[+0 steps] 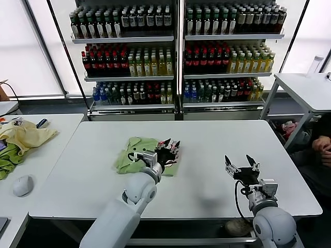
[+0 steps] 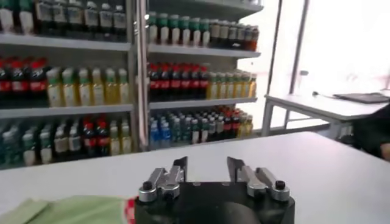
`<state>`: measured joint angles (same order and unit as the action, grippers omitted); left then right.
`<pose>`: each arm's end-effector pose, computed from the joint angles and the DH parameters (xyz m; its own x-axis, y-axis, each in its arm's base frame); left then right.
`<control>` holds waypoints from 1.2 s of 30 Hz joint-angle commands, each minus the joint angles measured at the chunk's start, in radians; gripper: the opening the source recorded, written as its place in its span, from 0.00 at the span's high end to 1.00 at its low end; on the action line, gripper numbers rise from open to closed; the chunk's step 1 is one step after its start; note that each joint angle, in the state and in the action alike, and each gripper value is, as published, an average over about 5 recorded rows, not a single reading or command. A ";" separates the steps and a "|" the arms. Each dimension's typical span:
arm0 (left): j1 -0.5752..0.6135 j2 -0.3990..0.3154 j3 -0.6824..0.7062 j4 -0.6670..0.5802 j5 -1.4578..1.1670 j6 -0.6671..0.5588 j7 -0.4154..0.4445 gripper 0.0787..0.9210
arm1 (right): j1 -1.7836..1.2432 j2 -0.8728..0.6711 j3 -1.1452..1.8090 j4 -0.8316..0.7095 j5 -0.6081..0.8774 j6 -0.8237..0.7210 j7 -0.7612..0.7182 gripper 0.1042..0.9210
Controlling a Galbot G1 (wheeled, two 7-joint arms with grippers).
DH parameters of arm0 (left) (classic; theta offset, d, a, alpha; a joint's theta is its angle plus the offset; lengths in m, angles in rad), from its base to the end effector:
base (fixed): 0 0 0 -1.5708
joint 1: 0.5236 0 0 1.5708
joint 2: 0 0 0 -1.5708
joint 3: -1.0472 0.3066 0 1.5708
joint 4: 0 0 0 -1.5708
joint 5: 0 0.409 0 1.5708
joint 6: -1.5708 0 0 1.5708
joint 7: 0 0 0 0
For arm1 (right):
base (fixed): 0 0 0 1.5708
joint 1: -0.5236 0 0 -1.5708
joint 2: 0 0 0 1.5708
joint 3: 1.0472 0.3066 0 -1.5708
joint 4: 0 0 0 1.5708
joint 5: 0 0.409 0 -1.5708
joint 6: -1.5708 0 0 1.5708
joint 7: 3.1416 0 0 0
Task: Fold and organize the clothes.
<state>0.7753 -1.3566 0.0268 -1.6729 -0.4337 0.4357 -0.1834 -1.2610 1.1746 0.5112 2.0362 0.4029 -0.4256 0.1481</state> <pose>0.4157 -0.1516 -0.1998 -0.8842 0.4077 0.2280 0.4047 0.9124 -0.0619 0.3327 -0.0433 -0.1902 -0.9767 -0.0404 0.2107 -0.0460 0.9987 -0.0218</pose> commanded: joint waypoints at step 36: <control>0.379 0.260 -0.408 -0.213 0.015 -0.240 -0.068 0.12 | 0.615 0.421 -0.436 -0.758 0.103 -0.054 0.248 0.27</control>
<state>1.1137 -1.1139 -0.3422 -1.8771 -0.4183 0.2095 -0.2463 -0.7286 1.5341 0.1012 1.4386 0.4779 -0.4718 0.3613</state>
